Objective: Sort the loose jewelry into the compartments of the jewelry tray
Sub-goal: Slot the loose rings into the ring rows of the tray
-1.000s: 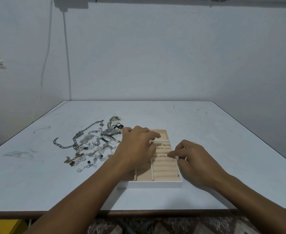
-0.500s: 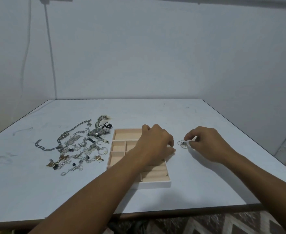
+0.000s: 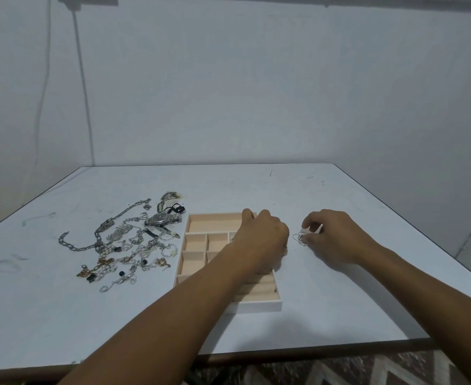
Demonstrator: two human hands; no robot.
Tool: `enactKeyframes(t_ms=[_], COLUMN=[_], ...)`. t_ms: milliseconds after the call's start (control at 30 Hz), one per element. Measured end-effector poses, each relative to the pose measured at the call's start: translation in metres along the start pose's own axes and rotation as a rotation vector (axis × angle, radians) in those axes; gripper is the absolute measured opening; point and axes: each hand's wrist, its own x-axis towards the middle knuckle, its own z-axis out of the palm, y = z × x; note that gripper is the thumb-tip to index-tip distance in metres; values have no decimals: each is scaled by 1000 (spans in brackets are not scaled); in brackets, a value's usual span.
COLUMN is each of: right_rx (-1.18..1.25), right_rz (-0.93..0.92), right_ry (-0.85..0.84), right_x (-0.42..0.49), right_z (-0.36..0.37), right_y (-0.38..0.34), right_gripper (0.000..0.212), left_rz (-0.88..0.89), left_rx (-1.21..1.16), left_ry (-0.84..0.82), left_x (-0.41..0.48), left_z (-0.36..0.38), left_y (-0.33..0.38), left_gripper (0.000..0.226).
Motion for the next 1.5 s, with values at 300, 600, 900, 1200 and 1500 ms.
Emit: enactKeyframes(t_ms=[300, 600, 900, 1200, 1500], right_rx=[5, 79, 131, 345, 443], right_rz=[-14, -15, -29, -41, -57], right_ry=[0, 47, 44, 2, -69], right_x=[-3, -13, -21, -39, -50], right_z=[4, 3, -5, -15, -8], right_y=[-2, -6, -14, -43, -76], right_gripper=[8, 9, 17, 14, 13], left_rz=[-105, -166, -213, -237, -252], left_rx=[-193, -314, -341, -480, -482], left_ry=[103, 184, 193, 207, 86], left_x=[-5, -34, -59, -74, -95], left_z=[-8, -29, -44, -40, -32], left_y=[-11, -20, -27, -34, -61], left_gripper=[26, 21, 19, 9, 14])
